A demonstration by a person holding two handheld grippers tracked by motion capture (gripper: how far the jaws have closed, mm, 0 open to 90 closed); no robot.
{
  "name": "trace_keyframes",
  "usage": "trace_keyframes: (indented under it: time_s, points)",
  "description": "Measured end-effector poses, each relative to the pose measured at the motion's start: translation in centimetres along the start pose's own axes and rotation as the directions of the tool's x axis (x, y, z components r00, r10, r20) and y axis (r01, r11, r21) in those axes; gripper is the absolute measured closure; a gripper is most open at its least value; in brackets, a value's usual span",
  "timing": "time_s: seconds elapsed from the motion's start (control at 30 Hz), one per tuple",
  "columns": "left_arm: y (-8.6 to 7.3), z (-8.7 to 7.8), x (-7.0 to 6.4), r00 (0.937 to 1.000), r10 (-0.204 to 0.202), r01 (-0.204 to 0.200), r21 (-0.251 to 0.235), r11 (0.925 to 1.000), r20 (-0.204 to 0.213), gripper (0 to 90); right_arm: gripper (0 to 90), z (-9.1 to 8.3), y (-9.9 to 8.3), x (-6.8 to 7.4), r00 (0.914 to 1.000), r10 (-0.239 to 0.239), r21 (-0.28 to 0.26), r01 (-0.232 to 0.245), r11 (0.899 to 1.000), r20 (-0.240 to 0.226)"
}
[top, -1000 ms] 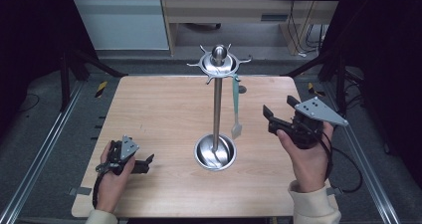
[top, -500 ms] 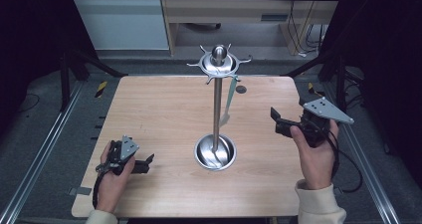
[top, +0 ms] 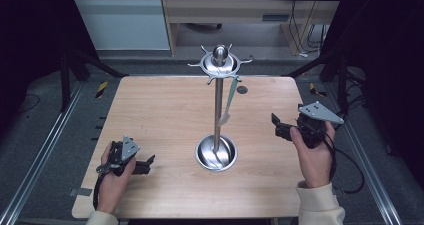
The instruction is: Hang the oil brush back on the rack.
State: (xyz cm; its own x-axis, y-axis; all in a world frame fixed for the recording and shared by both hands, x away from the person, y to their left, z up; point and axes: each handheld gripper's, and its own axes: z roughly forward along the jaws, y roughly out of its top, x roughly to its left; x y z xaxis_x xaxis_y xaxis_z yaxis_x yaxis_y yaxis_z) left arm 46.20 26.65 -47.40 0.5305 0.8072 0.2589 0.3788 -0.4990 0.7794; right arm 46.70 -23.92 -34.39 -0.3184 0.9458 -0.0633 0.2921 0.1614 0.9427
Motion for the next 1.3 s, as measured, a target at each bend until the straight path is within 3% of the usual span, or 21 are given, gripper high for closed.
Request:
trace_keyframes:
  time_s: [0.43, 0.67, 1.3]
  points:
    - [0.0, 0.0, 0.0, 1.0000, 0.001, -0.001, -0.001, 1.0000, 0.001, 2.5, 10.1, 1.7, -1.7, 0.2, 0.9997, -0.003, 0.078, 0.005, 0.997, -0.023]
    - [0.0, 0.0, -0.1, 1.0000, 0.005, -0.005, 0.001, 1.0000, 0.002, 2.5, 10.9, 2.2, -2.6, 0.0, 0.9999, -0.006, 0.092, 0.007, 0.996, -0.015]
    - [0.0, 0.1, -0.2, 1.0000, 0.006, -0.006, 0.000, 1.0000, 0.008, 2.5, 10.6, 5.3, -5.9, 1.1, 0.9983, -0.019, 0.212, 0.030, 0.977, -0.054]
